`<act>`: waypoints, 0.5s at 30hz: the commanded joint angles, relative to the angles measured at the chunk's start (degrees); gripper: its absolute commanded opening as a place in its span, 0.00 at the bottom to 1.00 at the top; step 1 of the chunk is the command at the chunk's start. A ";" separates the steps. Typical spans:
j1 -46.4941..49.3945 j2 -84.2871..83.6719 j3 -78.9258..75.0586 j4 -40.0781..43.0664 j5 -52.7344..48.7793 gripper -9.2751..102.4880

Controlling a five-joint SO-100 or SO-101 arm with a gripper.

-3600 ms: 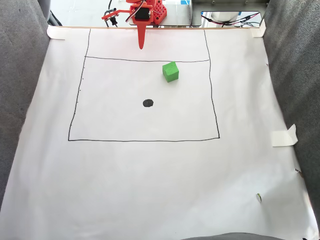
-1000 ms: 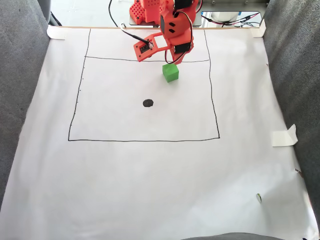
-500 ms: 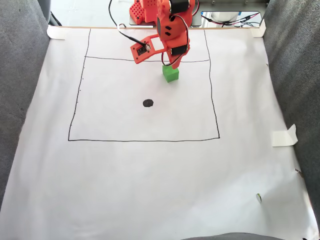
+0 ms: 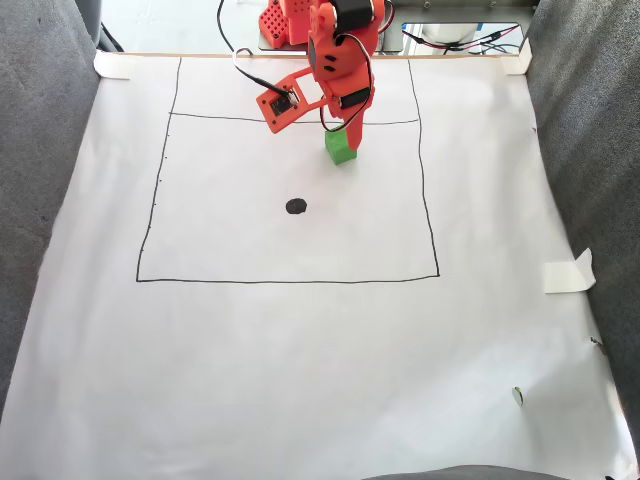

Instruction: Grasp the colored block, Place it on the black dot, and then return the arm to the default position.

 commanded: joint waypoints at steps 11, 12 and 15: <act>1.23 -0.79 2.02 0.97 -6.42 0.40; 1.14 -0.79 2.29 1.05 -6.77 0.41; 1.14 -1.05 2.99 1.05 -7.38 0.45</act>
